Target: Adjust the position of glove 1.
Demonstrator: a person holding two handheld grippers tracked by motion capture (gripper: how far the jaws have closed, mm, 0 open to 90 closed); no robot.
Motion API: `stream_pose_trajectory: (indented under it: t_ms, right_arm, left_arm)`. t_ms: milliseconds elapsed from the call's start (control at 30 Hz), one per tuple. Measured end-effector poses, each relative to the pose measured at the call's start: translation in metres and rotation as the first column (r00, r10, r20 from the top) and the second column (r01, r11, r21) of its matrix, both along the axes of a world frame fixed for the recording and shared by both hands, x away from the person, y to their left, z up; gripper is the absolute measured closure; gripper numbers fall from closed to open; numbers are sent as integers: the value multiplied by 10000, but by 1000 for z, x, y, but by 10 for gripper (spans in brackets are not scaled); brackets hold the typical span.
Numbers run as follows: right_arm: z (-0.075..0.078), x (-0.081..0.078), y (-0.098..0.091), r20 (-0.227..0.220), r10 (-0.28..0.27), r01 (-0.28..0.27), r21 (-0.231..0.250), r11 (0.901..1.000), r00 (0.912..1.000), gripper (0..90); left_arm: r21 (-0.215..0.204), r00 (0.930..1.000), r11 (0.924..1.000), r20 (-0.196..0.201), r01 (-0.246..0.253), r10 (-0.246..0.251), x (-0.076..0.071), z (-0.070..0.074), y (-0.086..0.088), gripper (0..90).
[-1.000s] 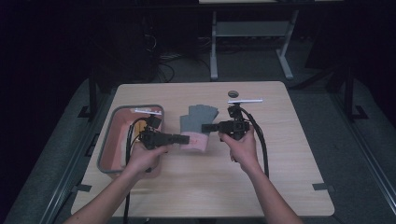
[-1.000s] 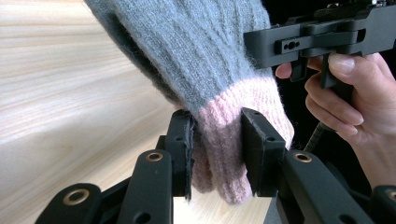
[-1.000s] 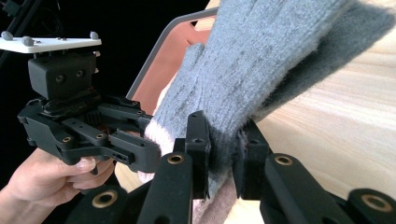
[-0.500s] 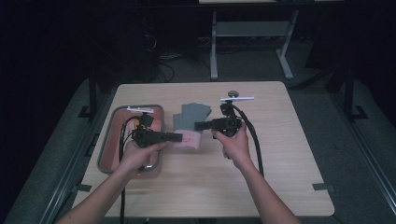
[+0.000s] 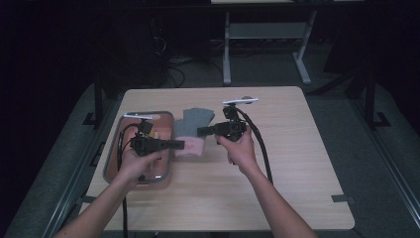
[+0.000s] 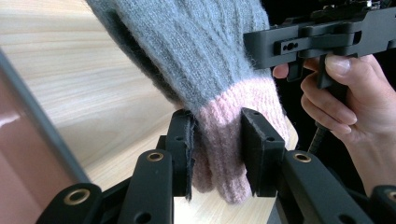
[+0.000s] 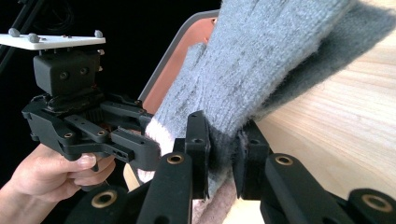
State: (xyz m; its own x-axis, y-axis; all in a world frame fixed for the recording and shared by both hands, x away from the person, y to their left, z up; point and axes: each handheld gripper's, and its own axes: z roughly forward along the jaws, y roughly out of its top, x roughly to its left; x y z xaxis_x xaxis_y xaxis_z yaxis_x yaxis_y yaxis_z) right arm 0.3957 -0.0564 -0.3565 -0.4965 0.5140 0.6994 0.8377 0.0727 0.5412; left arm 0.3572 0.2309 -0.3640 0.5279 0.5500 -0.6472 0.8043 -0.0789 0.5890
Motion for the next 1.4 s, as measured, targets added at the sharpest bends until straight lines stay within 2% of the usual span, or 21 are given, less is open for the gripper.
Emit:
stream_pose_trajectory:
  t_ms: [733,933,1400]
  right_arm:
    - [-1,12,32,-69,462,-462,21,9989,9989,773]
    - [-2,16,39,-230,587,-583,161,9982,9980,769]
    - [0,21,56,-259,843,-843,17,9964,9961,763]
  left_arm:
    - [99,9988,9988,-109,-478,479,-2,3,30,678]
    - [92,9977,9978,-170,-656,658,-3,4,36,678]
    - [230,9954,9952,-102,-954,956,-5,7,52,686]
